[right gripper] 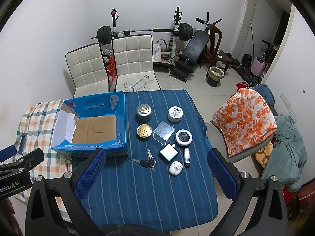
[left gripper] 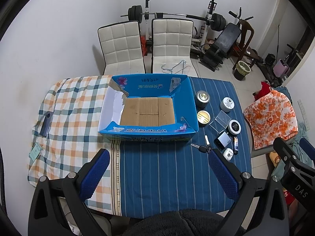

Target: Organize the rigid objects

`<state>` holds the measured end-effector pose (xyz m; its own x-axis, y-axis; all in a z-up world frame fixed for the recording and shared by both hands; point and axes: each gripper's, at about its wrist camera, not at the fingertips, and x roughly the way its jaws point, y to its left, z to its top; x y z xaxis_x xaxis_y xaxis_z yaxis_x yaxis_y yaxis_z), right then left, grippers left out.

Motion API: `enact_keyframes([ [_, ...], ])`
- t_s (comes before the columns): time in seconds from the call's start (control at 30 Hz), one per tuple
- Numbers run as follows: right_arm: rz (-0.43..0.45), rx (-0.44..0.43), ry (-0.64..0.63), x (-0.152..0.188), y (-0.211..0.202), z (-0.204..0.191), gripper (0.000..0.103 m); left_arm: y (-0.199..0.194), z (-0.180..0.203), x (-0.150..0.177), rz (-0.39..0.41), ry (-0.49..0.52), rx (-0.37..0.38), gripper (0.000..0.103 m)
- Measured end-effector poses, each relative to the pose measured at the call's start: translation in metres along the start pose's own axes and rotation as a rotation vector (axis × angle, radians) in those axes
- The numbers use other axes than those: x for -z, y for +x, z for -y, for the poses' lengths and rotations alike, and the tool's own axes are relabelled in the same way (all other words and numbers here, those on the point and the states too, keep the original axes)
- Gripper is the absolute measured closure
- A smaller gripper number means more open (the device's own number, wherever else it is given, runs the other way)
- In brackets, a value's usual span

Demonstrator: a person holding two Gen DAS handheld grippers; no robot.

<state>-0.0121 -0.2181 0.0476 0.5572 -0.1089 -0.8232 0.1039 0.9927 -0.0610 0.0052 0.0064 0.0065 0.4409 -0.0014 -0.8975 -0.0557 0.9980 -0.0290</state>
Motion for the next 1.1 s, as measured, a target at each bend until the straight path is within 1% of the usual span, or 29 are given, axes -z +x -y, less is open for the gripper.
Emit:
enact_keyframes([
  [0.4, 0.003, 0.000, 0.000, -0.002, 0.000, 0.003, 0.000, 0.002, 0.000, -0.009, 0.001, 0.000, -0.001, 0.000],
  [0.77, 0.008, 0.000, 0.001, -0.004, -0.002, 0.005, 0.000, 0.002, 0.000, -0.007, 0.003, -0.001, -0.001, 0.000],
  [1.1, 0.012, -0.002, 0.004, -0.006, -0.005, 0.007, 0.000, -0.004, 0.006, -0.024, 0.019, -0.004, -0.001, 0.000],
])
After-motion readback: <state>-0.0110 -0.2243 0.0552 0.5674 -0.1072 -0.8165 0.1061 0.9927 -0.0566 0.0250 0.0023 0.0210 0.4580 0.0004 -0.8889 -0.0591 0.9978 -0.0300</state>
